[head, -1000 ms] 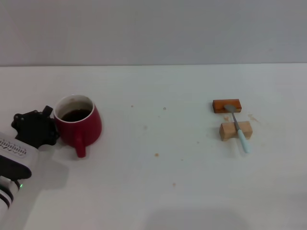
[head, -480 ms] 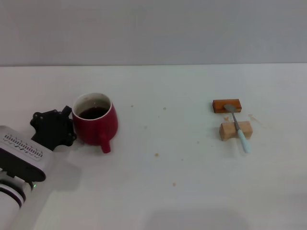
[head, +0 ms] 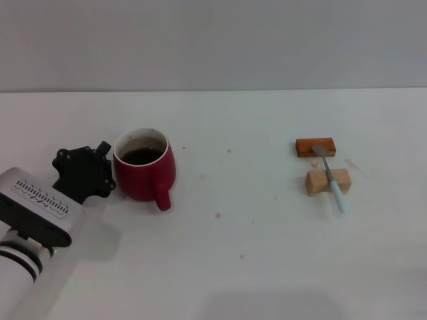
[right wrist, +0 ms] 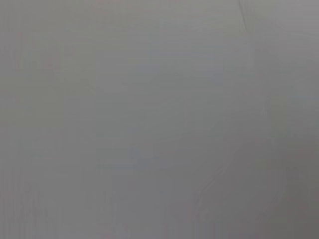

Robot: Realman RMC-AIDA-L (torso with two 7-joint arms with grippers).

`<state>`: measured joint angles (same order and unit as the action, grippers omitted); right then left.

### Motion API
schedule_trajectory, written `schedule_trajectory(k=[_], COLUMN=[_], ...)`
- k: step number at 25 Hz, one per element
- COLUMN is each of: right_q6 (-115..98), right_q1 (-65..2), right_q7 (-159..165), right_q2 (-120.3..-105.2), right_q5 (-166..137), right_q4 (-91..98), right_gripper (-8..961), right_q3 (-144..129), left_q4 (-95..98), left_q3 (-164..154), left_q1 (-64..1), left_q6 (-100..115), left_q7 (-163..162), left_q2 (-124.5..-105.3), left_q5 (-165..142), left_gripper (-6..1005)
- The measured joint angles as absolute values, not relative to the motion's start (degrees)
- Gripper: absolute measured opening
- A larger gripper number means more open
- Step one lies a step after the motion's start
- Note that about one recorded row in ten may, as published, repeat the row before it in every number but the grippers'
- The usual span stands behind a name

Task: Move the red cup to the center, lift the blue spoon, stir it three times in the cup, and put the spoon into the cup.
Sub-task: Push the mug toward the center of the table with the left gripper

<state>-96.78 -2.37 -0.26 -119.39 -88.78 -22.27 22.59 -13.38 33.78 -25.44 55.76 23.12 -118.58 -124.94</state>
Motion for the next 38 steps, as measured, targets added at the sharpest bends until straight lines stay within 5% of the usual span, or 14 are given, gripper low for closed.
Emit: schedule_trajectory(k=[38], right_q6=[-97.21], right_q1=[-2.87], right_q7=[-0.27], right_q2=[-119.40], right_q5=[-88.76], right_q4=[-22.23], right_gripper=[608], right_q3=[21.71], left_q4=[-15.57], left_q3=[24.82], left_q1=[-30.05], left_q6=[53.95], left_q7=[23.13], left_q2=[-118.92], left_q5=[-125.17], left_gripper=[-1])
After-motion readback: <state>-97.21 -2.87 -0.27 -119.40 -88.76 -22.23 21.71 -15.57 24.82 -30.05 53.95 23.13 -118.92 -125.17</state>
